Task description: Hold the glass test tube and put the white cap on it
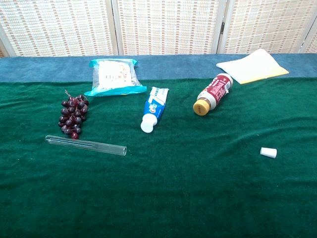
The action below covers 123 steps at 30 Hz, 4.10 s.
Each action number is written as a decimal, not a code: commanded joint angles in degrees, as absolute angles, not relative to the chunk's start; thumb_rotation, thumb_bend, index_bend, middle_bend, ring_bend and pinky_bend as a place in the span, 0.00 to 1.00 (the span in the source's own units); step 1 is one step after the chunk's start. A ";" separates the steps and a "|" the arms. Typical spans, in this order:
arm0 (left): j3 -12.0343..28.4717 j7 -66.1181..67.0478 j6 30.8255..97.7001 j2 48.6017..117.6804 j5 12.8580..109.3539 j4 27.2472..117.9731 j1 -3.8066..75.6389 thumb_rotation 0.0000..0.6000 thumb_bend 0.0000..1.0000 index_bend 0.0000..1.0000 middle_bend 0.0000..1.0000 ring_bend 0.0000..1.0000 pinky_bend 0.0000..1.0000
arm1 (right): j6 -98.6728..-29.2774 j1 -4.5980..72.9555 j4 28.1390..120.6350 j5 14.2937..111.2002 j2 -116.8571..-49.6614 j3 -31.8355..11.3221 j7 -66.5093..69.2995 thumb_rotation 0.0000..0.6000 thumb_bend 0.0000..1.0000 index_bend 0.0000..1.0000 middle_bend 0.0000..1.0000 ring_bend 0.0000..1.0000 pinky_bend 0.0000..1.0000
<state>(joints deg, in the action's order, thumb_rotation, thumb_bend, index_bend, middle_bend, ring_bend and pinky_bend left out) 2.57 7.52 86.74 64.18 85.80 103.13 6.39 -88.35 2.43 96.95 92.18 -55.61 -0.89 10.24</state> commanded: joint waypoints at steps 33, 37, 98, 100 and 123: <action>5.74 8.73 67.41 67.10 88.88 102.12 21.74 1.00 0.20 0.37 0.79 0.81 0.79 | -86.54 4.57 99.14 91.20 -54.05 -2.95 9.67 0.30 0.46 0.00 0.09 0.17 0.13; 5.84 11.10 63.04 70.45 87.93 100.16 25.08 1.00 0.22 0.40 0.85 0.85 0.84 | -85.67 4.93 99.14 90.73 -54.21 -2.96 9.47 0.30 0.46 0.00 0.09 0.17 0.13; 4.53 30.18 55.44 86.89 58.88 91.50 36.86 1.00 0.39 0.51 0.95 0.92 0.91 | -82.20 6.06 96.98 87.31 -55.16 -3.11 11.68 0.30 0.46 0.00 0.11 0.17 0.13; 4.41 30.07 55.61 86.92 58.87 91.48 36.89 1.00 0.40 0.52 0.95 0.92 0.91 | -82.13 6.10 96.90 87.28 -55.20 -3.13 11.79 0.30 0.46 0.00 0.11 0.17 0.13; 3.83 25.76 56.48 87.28 61.06 89.79 36.65 1.00 0.48 0.62 0.99 0.95 0.92 | -82.66 5.64 97.34 86.99 -54.93 -3.19 12.08 0.30 0.46 0.00 0.13 0.18 0.13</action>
<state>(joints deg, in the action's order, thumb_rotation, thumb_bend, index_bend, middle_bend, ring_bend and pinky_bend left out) 3.81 26.23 56.40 87.42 60.65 89.86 36.76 -82.65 5.64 97.33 87.01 -54.94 -3.18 12.07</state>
